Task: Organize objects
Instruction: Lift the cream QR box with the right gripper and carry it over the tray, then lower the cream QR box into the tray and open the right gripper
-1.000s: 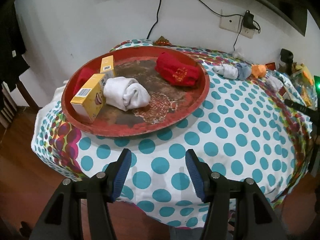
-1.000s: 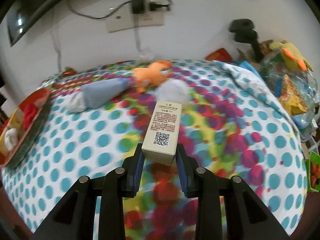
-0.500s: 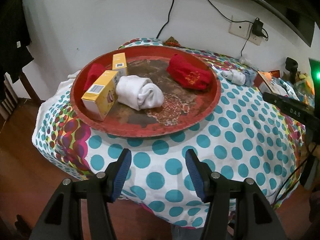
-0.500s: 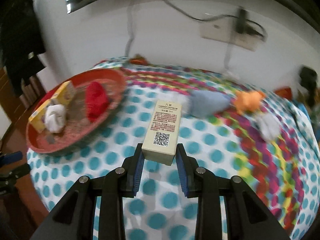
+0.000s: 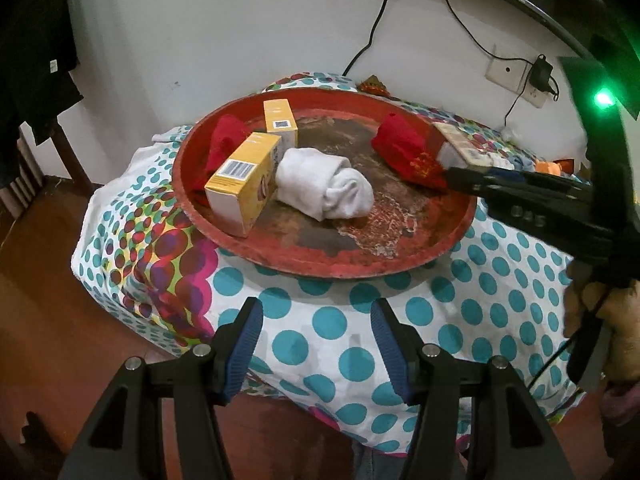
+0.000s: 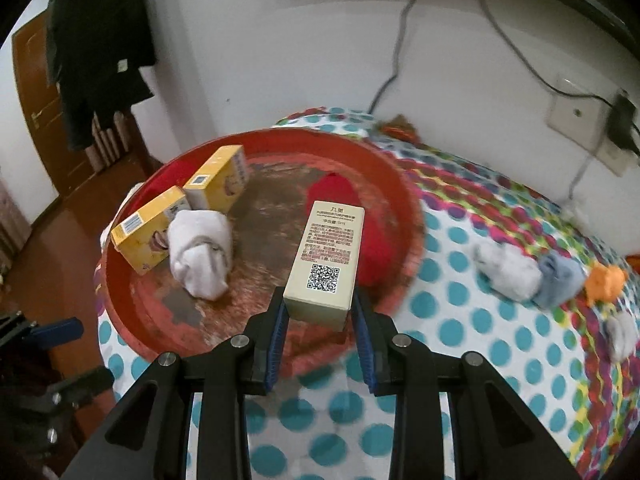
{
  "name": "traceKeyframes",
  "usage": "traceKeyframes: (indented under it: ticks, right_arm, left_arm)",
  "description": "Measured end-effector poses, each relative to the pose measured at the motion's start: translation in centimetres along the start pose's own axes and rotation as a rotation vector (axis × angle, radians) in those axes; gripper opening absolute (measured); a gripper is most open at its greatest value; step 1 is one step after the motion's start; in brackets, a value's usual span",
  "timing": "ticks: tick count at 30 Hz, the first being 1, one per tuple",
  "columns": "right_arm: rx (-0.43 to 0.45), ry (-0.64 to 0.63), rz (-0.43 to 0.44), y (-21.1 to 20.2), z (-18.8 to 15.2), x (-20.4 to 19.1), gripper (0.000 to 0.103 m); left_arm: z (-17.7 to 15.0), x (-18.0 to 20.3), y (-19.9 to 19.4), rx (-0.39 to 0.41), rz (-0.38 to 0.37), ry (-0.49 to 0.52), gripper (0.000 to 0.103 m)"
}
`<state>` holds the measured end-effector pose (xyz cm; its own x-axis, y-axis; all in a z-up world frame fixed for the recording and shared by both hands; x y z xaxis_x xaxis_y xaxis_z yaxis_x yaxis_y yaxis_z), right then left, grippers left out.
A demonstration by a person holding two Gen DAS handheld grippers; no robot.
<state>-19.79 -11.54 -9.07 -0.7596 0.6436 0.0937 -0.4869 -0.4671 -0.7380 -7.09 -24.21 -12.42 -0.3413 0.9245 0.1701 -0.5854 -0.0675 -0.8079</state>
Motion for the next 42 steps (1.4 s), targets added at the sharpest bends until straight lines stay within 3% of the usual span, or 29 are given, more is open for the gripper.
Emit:
traceKeyframes:
  ticks: [8, 24, 42]
  right_arm:
    - [-0.032, -0.035, 0.024, 2.3, 0.8, -2.4, 0.03]
    - [-0.094, -0.032, 0.04, 5.7, 1.2, -3.3, 0.03]
    - [-0.069, -0.05, 0.05, 4.1, 1.2, -4.0, 0.033]
  left_arm:
    - [0.0, -0.7, 0.4, -0.019, -0.009, -0.018, 0.058]
    - [-0.1, -0.9, 0.9, -0.032, -0.011, -0.022, 0.058]
    - [-0.6, -0.1, 0.9, -0.051, -0.031, -0.008, 0.058]
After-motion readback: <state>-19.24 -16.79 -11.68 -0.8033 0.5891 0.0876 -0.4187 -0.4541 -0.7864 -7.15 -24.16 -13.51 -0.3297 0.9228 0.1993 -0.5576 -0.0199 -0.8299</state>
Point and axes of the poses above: each gripper's, at about its wrist camera, not at the fingertips, and y roughly the way its jaws point, x to its right, z to its top, the point moved 8 cm from there along y, roughly the way its jaws point, and after that the axes turned 10 degrees about -y, right-handed, at the moved point
